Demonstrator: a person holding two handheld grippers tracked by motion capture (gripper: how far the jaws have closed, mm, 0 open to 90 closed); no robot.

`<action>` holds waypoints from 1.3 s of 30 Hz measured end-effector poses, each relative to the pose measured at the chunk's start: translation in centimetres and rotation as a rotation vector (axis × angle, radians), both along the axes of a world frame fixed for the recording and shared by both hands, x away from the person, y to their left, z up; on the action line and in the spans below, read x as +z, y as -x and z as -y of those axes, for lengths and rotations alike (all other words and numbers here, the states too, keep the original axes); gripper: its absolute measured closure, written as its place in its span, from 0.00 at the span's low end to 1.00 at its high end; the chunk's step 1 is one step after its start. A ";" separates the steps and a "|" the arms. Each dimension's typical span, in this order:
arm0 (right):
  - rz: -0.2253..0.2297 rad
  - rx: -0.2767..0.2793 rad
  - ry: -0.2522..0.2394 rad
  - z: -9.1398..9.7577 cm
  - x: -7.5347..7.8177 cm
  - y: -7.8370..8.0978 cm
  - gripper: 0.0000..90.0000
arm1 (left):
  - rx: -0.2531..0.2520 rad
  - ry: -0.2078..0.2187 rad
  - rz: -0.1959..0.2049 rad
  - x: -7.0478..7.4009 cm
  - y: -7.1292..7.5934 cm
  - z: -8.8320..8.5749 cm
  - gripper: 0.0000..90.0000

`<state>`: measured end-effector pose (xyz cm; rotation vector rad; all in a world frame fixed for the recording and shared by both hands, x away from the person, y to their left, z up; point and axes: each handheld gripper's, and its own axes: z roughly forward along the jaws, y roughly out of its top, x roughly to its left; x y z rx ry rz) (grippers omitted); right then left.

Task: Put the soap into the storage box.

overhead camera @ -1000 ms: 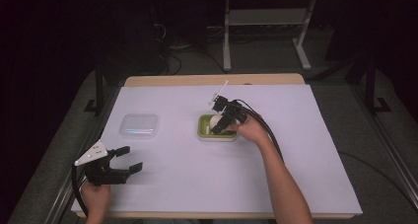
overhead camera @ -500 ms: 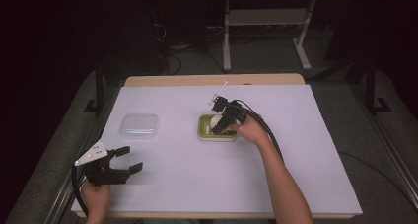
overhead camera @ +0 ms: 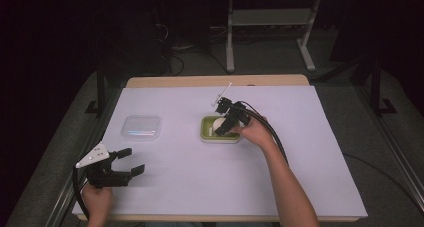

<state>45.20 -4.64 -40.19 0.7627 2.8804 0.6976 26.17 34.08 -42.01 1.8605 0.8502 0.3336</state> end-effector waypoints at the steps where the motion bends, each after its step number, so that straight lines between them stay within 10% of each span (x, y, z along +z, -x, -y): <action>1: -0.001 -0.006 -0.007 0.2 0.0 0.0 0.27 | 0.000 0.001 0.001 0.0 0.0 0.0 0.16; 39: -0.020 -0.047 -0.137 5.5 1.8 3.0 0.26 | -0.001 -0.006 -0.005 -0.1 -0.1 0.2 0.16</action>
